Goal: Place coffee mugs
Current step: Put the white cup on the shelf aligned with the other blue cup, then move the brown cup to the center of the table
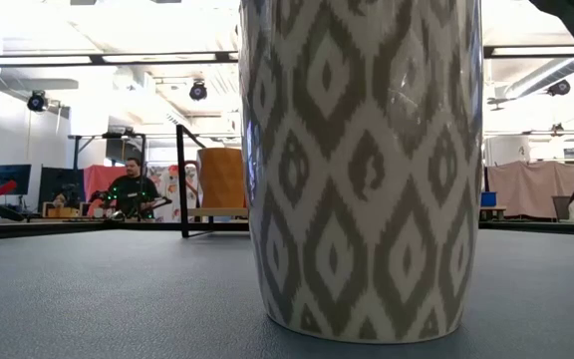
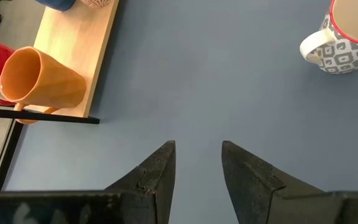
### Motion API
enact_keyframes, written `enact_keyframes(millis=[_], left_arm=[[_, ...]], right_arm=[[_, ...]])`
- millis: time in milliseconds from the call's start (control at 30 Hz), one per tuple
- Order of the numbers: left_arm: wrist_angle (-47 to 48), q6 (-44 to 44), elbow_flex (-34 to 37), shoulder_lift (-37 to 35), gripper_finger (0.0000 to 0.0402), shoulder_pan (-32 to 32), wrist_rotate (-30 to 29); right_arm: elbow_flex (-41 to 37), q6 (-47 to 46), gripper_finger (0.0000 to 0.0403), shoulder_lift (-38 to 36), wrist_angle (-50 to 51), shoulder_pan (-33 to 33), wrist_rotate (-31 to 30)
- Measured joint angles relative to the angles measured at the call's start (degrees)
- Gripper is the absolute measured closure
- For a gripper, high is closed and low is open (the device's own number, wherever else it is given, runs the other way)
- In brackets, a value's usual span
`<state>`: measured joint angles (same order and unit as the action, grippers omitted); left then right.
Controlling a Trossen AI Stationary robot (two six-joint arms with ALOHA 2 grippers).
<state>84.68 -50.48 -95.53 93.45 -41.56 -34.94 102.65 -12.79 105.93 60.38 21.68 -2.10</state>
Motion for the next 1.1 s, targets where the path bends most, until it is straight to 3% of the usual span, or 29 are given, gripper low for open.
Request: enact_keyframes(millis=[367, 533, 733, 1100], left_arm=[[-0.1, -4.1, 0.0, 0.0, 0.0288, 0.0, 0.4], [-0.2, -6.4, 0.0, 0.0, 0.0288, 0.0, 7.9], [0.1, -7.2, 2.0, 0.2, 0.0288, 1.0, 11.5], [-7.8, -21.0, 15.7, -0.4, 0.0288, 1.6, 32.4]], right_arm=[[9.1, 0.6, 0.0324, -1.1, 7.2, -2.7, 0.5], [9.4, 2.4, 0.0332, -2.2, 9.3, -7.6, 1.1], [9.2, 3.0, 0.0333, -2.5, 15.0, -13.4, 0.6], [7.6, 3.0, 0.0332, -2.8, 20.0, -17.8, 0.6]])
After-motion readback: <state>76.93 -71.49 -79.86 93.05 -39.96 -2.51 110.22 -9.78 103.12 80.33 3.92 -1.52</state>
